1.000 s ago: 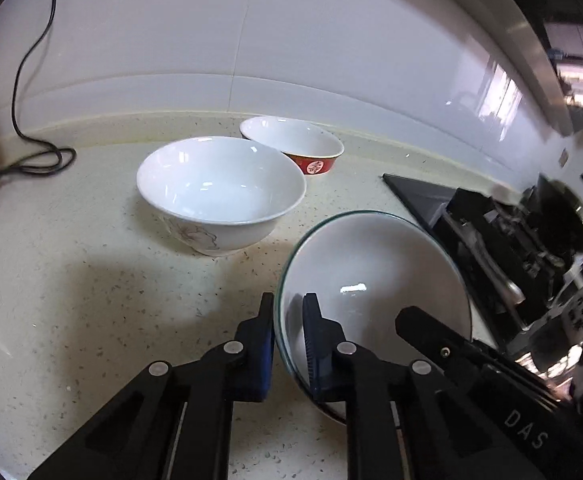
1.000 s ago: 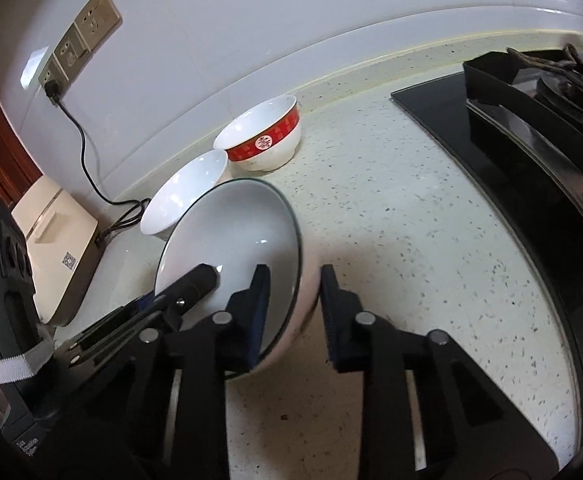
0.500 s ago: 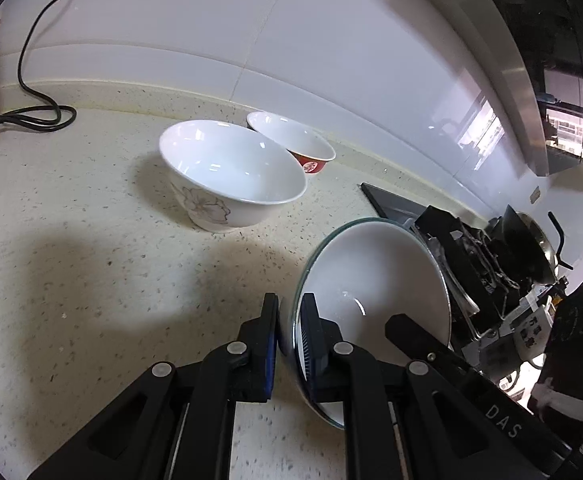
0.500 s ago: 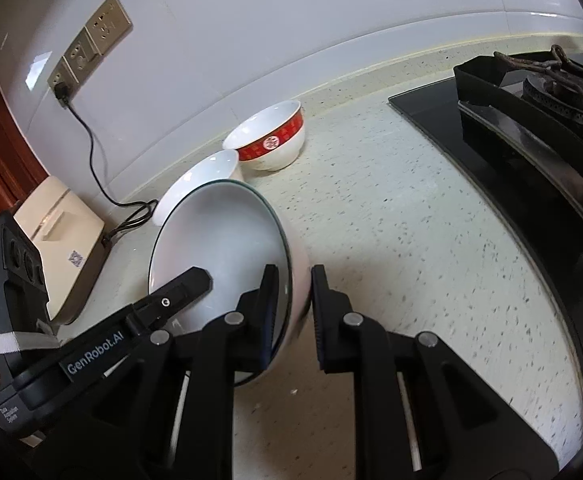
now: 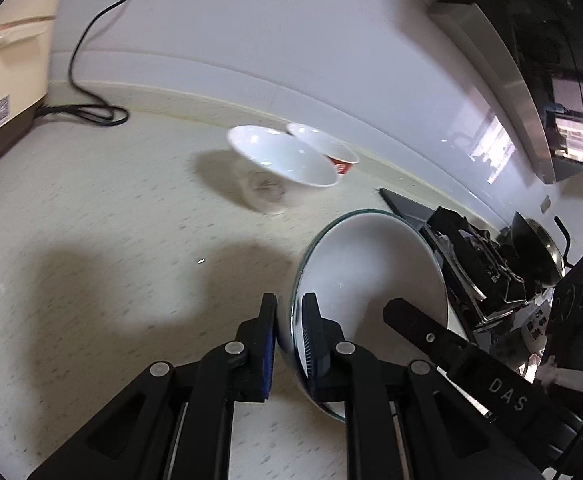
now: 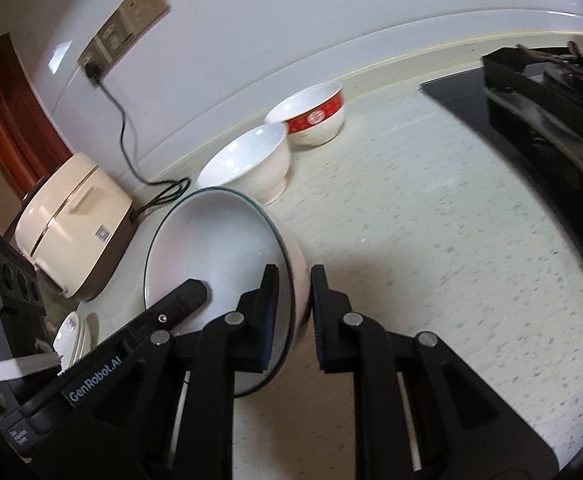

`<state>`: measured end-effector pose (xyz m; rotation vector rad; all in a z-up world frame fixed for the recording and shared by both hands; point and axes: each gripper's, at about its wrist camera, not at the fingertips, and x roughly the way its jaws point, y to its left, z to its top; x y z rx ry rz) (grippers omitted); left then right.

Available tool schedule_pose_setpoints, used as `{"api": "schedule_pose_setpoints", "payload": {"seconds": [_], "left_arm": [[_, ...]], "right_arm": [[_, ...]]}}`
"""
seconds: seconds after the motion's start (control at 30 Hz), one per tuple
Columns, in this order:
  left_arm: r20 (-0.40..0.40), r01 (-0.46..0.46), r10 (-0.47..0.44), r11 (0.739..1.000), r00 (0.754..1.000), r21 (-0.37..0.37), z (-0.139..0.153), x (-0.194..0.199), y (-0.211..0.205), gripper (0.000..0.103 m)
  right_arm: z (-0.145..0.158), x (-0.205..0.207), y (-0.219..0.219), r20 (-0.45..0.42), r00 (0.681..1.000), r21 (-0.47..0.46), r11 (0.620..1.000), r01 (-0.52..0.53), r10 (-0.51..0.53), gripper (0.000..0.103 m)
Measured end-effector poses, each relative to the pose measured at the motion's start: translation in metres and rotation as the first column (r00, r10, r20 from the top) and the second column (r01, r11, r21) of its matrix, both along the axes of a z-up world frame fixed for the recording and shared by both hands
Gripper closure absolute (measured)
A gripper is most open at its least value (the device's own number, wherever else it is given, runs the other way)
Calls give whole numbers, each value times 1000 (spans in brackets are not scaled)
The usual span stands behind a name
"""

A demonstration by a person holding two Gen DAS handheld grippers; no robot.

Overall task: Organize plates and bowls
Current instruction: 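Lift the dark-rimmed bowl and carry it toward the plate stack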

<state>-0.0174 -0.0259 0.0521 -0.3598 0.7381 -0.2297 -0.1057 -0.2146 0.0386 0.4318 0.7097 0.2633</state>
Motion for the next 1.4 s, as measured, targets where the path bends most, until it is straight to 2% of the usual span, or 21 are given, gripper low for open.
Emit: {"api": "schedule_pose_setpoints", "payload": {"seconds": [0.2, 0.5, 1.03, 1.4], "left_arm": [[19, -43, 43, 999, 999, 0, 5, -14, 22, 90], [-23, -87, 86, 996, 996, -23, 0, -32, 54, 90], [9, -159, 159, 986, 987, 40, 6, -61, 85, 89], [2, -194, 194, 980, 981, 46, 7, -73, 107, 86]], "right_arm": [[3, -5, 20, 18, 998, 14, 998, -55, 55, 84], [4, -12, 47, 37, 993, 36, 993, -116, 115, 84], [6, -15, 88, 56, 977, 34, 977, -210, 207, 84], [6, -11, 114, 54, 962, 27, 963, -268, 266, 84]]}}
